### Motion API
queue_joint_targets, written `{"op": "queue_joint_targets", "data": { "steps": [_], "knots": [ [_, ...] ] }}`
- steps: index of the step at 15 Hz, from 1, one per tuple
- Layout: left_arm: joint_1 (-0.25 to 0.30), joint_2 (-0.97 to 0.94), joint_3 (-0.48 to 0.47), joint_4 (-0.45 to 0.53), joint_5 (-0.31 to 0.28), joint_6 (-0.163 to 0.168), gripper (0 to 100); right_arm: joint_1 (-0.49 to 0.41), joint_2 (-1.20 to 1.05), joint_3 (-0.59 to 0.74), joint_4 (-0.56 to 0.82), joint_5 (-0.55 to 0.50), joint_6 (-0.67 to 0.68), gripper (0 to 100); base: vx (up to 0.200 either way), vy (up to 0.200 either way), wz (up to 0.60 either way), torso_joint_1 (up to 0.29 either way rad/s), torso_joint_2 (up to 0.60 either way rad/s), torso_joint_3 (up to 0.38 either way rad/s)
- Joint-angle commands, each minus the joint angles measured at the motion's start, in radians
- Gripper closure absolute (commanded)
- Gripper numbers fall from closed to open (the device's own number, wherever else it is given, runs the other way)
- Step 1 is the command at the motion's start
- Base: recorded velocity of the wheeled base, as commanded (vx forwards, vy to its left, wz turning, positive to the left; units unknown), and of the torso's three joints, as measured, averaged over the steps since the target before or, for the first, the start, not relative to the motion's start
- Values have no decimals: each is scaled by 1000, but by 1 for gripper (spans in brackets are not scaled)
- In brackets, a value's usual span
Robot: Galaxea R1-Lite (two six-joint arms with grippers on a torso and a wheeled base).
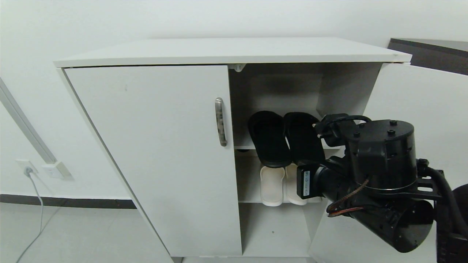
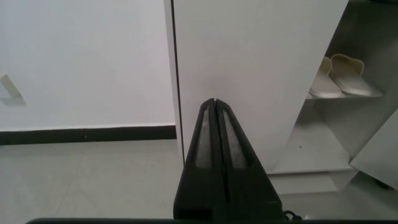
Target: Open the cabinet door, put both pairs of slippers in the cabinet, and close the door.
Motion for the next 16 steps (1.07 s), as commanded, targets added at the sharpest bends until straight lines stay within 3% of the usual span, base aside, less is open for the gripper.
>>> {"op": "queue_joint_targets", "data": {
  "steps": [1,7,16],
  "knots": [
    [0,2,0,0,0,0,100,4,2,6,0,0,0,100,0,0,0,0,0,0],
    [0,2,0,0,0,1,100,4,17,12,0,-1,5,100,0,0,0,0,0,0],
    [0,2,0,0,0,1,100,4,12,29,-23,-7,5,100,-200,0,0,4,4,2]
  ]
}}
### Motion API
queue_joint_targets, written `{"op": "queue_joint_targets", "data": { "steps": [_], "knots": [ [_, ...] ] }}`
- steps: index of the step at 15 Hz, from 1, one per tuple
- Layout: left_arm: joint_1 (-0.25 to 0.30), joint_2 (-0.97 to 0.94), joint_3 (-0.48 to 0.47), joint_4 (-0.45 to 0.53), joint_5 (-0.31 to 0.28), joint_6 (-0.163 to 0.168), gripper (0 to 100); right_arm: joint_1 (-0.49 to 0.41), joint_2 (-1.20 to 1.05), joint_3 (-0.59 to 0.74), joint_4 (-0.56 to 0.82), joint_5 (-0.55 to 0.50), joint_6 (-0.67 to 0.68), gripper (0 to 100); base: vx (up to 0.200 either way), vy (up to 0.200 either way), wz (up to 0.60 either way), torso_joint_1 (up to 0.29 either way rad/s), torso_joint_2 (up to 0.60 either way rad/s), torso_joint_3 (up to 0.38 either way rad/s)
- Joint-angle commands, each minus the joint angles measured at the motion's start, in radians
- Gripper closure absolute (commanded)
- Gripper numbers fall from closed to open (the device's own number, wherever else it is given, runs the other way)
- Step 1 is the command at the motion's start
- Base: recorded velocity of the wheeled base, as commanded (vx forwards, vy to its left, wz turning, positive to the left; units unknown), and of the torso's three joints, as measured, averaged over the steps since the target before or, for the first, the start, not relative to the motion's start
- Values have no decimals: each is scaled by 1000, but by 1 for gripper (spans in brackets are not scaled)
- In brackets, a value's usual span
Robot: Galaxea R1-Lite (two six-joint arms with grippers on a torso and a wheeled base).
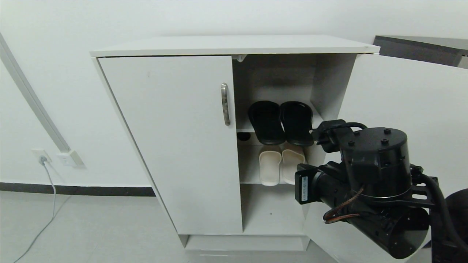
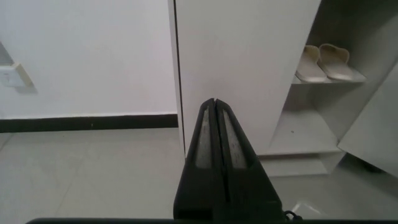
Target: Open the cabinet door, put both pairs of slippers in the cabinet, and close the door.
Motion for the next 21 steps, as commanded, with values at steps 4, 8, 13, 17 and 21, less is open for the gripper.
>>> {"op": "queue_joint_targets", "data": {
  "steps": [4,8,13,17,21],
  "knots": [
    [0,0,0,0,0,0,100,0,9,15,-9,-2,-1,100,-200,0,0,1,4,4],
    [0,-2,0,0,0,-2,100,0,23,47,-44,7,-9,100,-50,0,0,1,-1,1],
    [0,0,0,0,0,0,100,-3,39,90,-101,21,-52,100,0,0,0,0,0,0],
    [0,0,0,0,0,0,100,-3,55,96,-104,22,-52,100,0,0,0,0,0,0],
    [0,0,0,0,0,0,100,-4,46,113,-114,19,-55,100,0,0,0,0,0,0]
  ]
}}
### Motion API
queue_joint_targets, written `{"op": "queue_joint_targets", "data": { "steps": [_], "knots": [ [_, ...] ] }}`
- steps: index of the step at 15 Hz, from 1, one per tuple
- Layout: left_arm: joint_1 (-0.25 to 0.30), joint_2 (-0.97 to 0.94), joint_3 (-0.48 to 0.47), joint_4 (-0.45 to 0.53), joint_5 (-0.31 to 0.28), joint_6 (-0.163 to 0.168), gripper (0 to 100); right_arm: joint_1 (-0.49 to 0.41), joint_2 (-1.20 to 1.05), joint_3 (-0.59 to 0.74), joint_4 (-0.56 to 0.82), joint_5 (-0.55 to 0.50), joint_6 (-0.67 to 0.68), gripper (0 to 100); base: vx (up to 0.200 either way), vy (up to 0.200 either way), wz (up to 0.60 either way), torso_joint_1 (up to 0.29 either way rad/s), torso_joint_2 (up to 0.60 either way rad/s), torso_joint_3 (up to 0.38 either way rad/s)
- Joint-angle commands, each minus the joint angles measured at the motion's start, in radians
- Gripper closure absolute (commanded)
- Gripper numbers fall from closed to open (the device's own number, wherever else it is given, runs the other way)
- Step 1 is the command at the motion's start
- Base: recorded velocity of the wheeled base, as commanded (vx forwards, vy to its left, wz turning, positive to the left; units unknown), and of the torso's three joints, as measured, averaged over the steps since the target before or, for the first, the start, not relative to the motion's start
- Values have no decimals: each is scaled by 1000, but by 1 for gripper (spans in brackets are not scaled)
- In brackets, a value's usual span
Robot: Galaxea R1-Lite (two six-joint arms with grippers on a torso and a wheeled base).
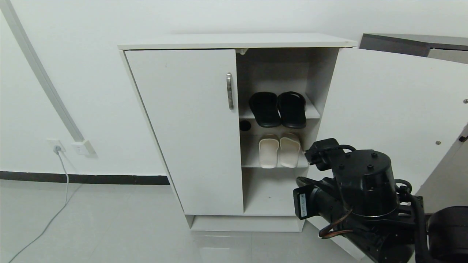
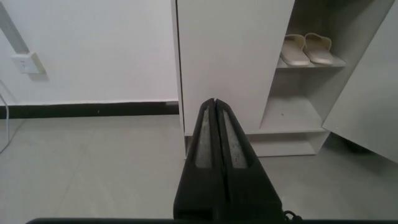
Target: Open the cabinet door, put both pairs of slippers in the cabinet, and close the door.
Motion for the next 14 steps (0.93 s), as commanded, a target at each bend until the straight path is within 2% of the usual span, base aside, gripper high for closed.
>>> {"op": "queue_joint_targets", "data": {
  "steps": [1,6,9,14],
  "knots": [
    [0,1,0,0,0,0,100,2,2,9,0,0,-4,100,0,0,0,0,0,0],
    [0,1,0,0,0,0,100,2,7,18,-7,12,-6,100,0,0,0,2,-57,-55],
    [0,1,0,0,0,0,100,2,5,19,-7,13,-6,100,0,0,0,22,-193,-344],
    [0,1,0,0,0,0,100,-3,10,22,-7,15,-6,100,0,0,0,69,-521,-363]
  ]
}}
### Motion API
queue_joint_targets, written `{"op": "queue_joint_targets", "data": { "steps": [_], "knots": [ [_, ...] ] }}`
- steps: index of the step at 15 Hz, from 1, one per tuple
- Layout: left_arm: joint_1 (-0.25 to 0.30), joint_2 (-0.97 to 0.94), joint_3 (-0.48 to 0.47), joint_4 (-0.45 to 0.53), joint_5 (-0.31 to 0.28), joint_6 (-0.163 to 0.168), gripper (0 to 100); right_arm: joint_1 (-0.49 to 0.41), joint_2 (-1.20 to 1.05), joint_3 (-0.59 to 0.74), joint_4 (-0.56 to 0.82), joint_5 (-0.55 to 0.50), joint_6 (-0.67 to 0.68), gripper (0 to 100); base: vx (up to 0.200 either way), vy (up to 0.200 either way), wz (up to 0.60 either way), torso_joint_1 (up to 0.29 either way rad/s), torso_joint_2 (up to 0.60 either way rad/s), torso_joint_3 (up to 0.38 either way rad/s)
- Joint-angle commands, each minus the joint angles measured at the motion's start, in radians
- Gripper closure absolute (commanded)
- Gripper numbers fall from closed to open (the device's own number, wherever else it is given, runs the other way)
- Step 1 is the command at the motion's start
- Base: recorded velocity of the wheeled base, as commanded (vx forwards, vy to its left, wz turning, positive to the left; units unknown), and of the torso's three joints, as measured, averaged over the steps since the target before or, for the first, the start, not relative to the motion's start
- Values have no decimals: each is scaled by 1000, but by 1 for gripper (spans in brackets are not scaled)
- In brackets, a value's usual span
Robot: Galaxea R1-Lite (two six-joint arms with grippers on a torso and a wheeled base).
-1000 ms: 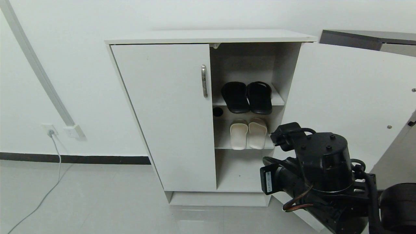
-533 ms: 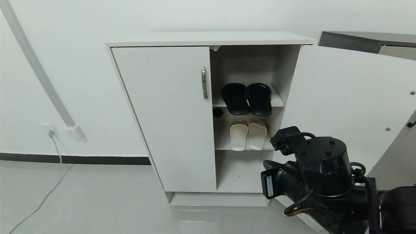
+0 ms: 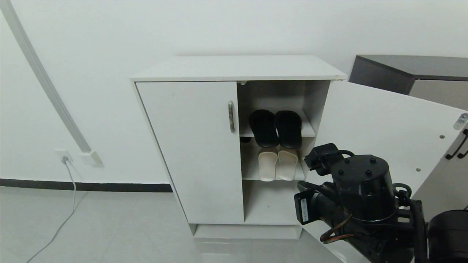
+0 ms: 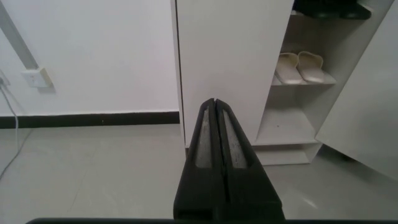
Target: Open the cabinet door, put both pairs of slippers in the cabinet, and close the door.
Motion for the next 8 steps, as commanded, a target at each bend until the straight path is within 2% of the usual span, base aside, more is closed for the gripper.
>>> {"op": "queue_joint_targets", "data": {
  "steps": [1,8],
  "knots": [
    [0,-1,0,1,0,0,100,0,2,-2,0,1,0,100,0,0,0,119,-456,-334],
    [0,1,0,1,0,0,100,1,-4,-2,0,-1,-1,100,0,0,0,149,-470,-327]
  ]
}}
